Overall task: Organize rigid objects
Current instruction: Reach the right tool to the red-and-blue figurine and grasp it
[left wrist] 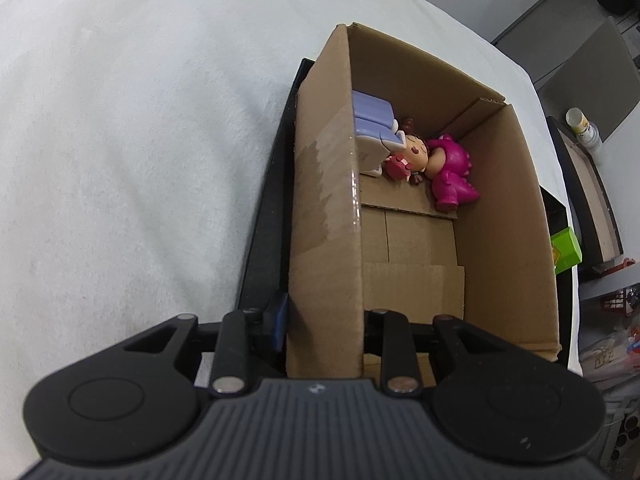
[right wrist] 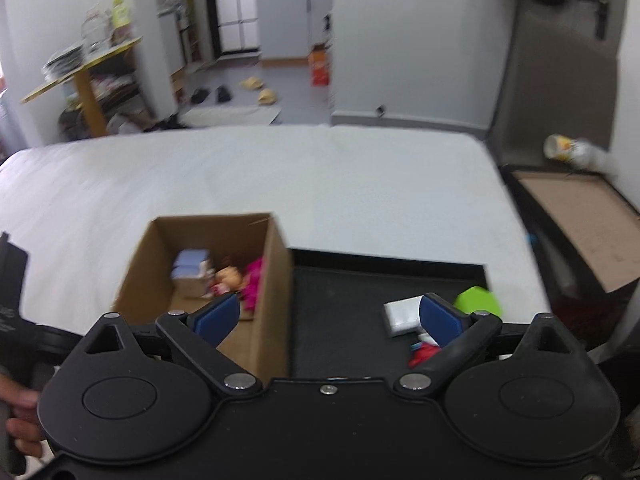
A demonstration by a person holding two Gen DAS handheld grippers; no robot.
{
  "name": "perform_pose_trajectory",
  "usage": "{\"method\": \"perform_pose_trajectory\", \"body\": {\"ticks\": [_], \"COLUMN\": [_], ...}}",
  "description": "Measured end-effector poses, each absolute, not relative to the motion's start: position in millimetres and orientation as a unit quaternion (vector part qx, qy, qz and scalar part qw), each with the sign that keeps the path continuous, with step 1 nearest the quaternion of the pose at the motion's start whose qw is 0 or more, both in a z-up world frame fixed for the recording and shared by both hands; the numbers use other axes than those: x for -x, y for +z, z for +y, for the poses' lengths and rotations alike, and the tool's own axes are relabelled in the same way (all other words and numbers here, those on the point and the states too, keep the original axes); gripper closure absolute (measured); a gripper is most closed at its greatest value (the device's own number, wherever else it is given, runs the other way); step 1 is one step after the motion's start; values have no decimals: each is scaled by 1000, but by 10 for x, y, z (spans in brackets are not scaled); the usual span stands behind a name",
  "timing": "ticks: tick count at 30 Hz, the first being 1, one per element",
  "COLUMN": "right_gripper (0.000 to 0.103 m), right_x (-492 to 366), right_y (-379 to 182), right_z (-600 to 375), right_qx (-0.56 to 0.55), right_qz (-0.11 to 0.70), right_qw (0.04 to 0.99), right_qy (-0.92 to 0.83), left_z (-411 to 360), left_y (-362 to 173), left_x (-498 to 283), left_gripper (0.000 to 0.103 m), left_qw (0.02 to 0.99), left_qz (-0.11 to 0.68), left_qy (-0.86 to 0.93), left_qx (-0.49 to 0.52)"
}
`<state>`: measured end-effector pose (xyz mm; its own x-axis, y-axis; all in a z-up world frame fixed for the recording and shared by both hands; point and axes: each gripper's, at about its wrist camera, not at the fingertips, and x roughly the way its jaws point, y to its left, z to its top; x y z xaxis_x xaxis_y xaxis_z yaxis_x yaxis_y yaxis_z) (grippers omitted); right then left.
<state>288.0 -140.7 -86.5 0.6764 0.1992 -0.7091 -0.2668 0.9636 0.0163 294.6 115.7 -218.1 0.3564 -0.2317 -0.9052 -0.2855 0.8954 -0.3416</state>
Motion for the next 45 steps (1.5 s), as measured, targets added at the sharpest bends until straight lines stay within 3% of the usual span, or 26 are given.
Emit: {"method": "perform_pose_trajectory", "body": {"ticks": [10, 22, 33, 45], "right_gripper": [6, 7, 27, 41], "right_x": [-2993, -3066, -3310, -3562], "right_y": [-1151, -1449, -1819, -2080], "right_z": [-1746, -1834, -1979, -1911], "right_qx": [-16, 10, -16, 8], "right_qz": [388, 403, 448, 472], "right_qw": [918, 915, 894, 881], "right_qy": [78, 25, -5, -30], "left_z": [1172, 1225, 1255, 1277], "left_y": [-2183, -2161, -2163, -2157], "left_x": [-2950, -2943, -2953, -2925], "left_gripper": [76, 76, 75, 75], "left_qw": [792, 796, 799, 800], "left_qz": [567, 560, 558, 554], "left_qy": [14, 17, 12, 9], "left_qx": [228, 229, 226, 229]}}
